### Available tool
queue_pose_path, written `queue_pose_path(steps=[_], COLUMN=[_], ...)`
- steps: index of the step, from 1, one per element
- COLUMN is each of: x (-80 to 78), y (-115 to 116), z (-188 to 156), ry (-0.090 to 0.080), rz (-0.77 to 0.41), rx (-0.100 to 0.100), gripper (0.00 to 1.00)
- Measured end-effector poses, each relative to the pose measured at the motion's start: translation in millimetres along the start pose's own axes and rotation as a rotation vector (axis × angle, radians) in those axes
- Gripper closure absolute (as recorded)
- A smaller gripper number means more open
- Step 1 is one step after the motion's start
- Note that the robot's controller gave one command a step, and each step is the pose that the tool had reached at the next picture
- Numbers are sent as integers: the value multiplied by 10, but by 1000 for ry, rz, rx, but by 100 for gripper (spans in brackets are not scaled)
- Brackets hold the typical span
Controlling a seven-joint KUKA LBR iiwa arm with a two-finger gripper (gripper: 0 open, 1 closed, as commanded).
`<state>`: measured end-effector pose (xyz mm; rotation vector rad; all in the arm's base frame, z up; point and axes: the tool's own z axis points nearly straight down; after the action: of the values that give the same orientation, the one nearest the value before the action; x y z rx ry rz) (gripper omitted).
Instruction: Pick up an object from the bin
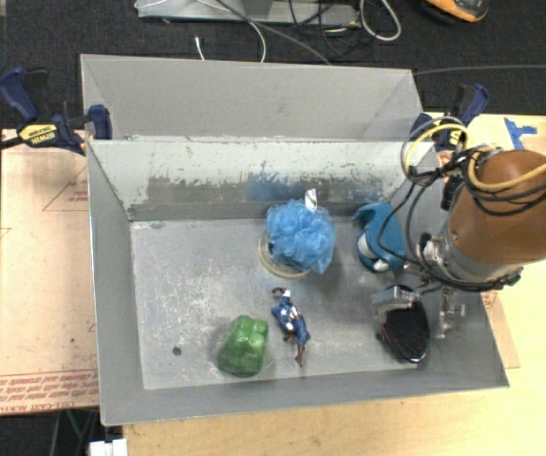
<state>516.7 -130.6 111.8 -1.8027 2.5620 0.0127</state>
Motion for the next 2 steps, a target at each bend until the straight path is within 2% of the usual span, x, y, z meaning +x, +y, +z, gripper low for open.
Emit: queue_pose_path(steps=[1,2], x=[-61,-187], y=[-149,-237], z=[257,316], ry=[-24,-30], rz=[-446,-627], rx=[-2,7], gripper=[0,100])
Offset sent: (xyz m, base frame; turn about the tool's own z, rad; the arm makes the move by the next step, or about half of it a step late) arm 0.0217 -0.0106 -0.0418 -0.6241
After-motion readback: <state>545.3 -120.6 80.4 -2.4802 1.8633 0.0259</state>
